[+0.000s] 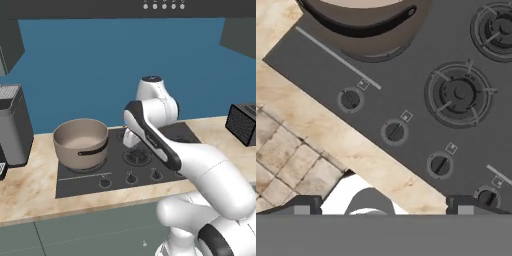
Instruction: Turn off the front left burner of the stove.
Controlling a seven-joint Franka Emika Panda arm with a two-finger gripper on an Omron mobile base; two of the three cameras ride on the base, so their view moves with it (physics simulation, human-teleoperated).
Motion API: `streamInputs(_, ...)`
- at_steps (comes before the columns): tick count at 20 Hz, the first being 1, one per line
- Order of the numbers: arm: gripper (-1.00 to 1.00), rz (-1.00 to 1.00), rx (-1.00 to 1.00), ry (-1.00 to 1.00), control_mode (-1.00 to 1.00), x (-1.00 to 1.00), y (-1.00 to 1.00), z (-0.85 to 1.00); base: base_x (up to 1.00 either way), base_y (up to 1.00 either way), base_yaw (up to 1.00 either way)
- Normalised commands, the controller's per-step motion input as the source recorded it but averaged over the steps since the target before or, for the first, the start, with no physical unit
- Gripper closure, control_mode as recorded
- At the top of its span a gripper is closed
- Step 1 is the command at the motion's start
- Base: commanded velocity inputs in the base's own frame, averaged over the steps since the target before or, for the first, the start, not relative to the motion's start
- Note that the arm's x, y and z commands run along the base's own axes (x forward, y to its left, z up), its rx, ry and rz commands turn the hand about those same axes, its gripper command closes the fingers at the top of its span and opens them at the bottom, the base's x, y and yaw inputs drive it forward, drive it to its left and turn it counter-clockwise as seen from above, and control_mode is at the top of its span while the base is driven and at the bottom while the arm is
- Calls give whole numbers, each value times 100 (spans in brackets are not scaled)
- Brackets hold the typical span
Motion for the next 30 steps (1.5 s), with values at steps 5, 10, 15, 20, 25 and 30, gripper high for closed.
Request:
streamInputs(5, -100, 7, 0, 17, -100, -2, 63, -32, 0, 0, 0)
streamInputs(10, -100, 7, 0, 15, -100, -4, 49, -30, 0, 0, 0)
streamInputs(15, -100, 6, 1, 12, -100, -5, 47, -23, 0, 0, 0)
streamInputs(20, -100, 4, 0, 10, -100, -5, 24, -29, 0, 0, 0)
streamInputs(25, -100, 0, -10, 3, -100, -4, 0, -45, 0, 0, 0)
streamInputs(30, -100, 0, -7, -3, -100, -1, -3, -58, 0, 0, 0)
